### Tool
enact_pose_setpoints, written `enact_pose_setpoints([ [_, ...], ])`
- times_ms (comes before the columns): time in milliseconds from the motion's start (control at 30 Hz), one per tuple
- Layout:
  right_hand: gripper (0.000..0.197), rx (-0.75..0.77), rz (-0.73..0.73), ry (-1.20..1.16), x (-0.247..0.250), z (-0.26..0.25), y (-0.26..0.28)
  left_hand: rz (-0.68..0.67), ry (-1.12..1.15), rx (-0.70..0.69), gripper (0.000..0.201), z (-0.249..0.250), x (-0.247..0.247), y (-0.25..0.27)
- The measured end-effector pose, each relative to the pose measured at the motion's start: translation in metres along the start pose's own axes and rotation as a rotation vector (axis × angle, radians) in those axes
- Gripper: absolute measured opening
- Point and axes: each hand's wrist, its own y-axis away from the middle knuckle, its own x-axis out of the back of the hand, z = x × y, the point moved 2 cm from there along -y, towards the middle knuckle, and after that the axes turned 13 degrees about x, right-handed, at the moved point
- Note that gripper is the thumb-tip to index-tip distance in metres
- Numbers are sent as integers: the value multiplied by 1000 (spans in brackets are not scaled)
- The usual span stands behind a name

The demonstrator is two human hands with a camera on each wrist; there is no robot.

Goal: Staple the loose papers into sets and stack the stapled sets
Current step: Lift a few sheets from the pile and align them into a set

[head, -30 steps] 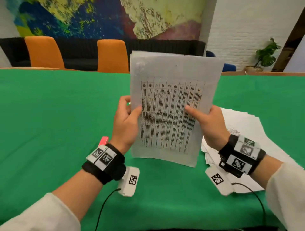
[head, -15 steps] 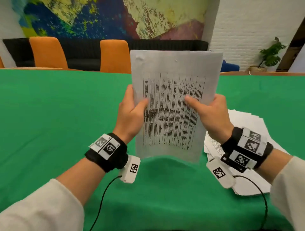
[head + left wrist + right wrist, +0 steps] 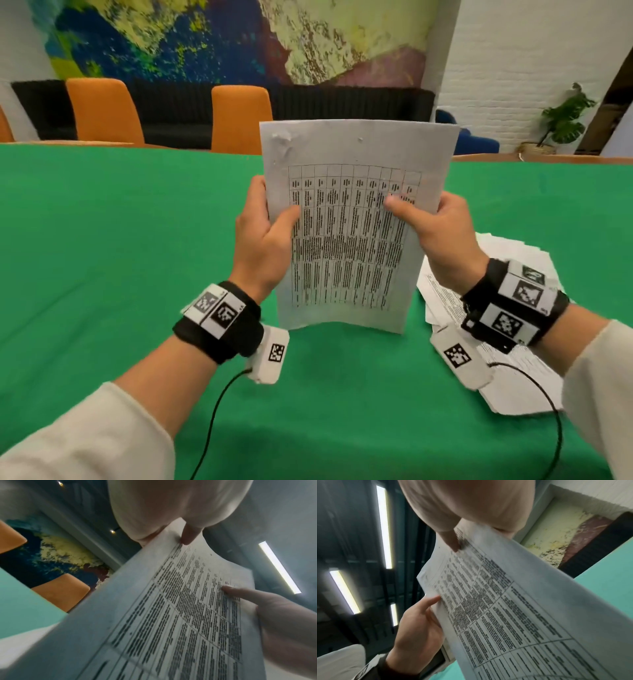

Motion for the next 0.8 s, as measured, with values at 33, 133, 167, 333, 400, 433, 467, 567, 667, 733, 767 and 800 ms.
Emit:
enact_pose_setpoints([
  [33, 17, -1, 0, 13, -2, -2, -2, 12, -7, -12, 20, 3, -1, -2],
  [133, 15, 70, 24, 13, -6, -20, -16, 34, -18, -97, 26, 29, -3, -14],
  [167, 16, 106, 31, 5, -5, -26, -22, 35, -3, -122, 26, 37, -2, -19],
  [333, 16, 111, 38, 5, -7, -18, -15, 61, 17, -81, 22, 25, 2, -17],
  [400, 18, 28, 26, 11, -6, -2, -2, 36, 9, 0, 21, 6, 2, -5],
  [433, 18, -8, 10, 8, -7, 2, 3, 23, 8, 21, 20, 0, 2, 0],
  [467, 18, -24, -2, 7, -8, 3, 4, 20, 4, 22, 20, -1, 2, 3],
  [567, 21, 31, 15, -6, -10, -14, -12, 40, -1, -46, 27, 23, 2, -10],
  [667, 21, 144, 17, -67, -12, -41, -40, 57, 33, -150, 26, 60, 5, -34],
  [733, 21, 194, 26, -84, -12, -49, -49, 73, -2, -208, 26, 73, 7, -41],
  [767, 21, 198, 26, -77, -12, -48, -49, 71, -6, -217, 26, 72, 8, -42],
  [800, 21, 189, 19, -64, -12, -44, -45, 65, 6, -200, 27, 66, 7, -39],
])
